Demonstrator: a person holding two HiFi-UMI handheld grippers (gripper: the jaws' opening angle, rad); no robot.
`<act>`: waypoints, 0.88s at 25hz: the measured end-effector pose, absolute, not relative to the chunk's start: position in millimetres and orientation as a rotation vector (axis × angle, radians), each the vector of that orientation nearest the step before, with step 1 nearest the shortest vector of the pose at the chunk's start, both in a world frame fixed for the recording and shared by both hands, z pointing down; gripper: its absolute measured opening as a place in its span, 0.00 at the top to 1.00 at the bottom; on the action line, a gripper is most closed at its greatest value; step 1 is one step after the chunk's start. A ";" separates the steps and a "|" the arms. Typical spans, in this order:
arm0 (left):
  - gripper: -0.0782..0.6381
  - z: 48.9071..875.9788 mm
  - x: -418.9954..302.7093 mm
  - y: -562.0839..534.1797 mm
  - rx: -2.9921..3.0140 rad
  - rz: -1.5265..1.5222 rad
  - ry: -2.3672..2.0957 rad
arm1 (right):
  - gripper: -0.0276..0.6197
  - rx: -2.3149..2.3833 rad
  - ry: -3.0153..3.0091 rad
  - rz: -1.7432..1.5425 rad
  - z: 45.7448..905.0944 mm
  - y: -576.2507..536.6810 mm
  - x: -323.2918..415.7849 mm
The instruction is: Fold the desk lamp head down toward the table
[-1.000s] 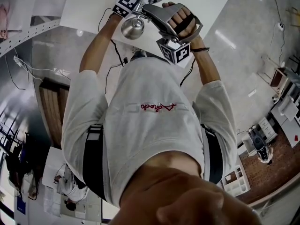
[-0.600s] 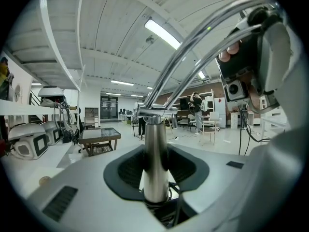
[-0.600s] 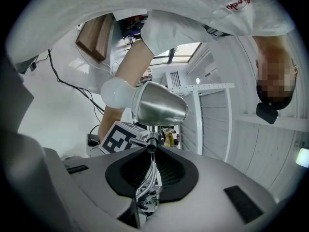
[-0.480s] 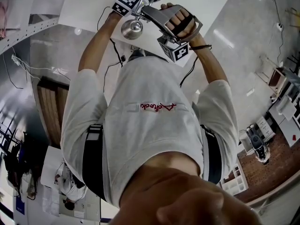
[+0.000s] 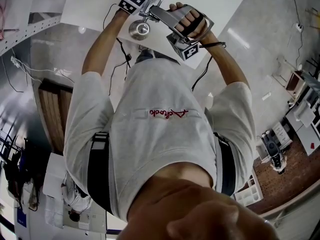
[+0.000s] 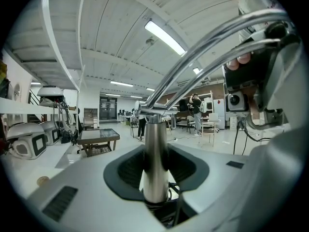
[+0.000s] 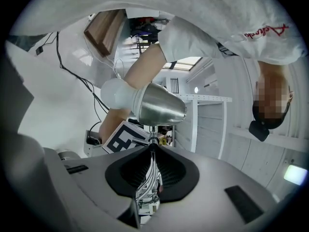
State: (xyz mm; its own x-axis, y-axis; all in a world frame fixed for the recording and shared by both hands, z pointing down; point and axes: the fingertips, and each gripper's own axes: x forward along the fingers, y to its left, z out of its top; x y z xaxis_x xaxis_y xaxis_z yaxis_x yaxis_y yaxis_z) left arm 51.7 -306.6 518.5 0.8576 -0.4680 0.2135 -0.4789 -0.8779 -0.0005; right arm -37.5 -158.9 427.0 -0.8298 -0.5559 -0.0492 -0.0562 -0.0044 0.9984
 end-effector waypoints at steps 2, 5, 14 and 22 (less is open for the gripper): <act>0.67 519.3 51.7 -305.8 2.977 0.319 -0.754 | 0.87 0.633 -1.907 -1.902 433.3 -157.3 -37.7; 0.67 518.2 51.8 -306.9 2.979 0.316 -0.757 | 0.87 0.611 -1.880 -1.946 439.3 -155.9 -38.8; 0.67 515.6 50.2 -309.6 2.988 0.300 -0.777 | 0.87 0.629 -1.875 -1.937 444.1 -157.0 -40.4; 0.67 517.2 47.3 -309.6 3.003 0.297 -0.791 | 0.62 0.609 -2.081 -1.653 451.3 -159.0 -41.5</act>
State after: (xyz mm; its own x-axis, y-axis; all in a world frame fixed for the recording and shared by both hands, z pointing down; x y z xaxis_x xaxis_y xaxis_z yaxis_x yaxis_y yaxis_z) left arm 47.3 -309.6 517.2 0.8533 -0.4859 0.1890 -0.4902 -0.8712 -0.0267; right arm -41.5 -159.0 451.3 -0.8197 -0.5707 0.0483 -0.0819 0.2003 0.9763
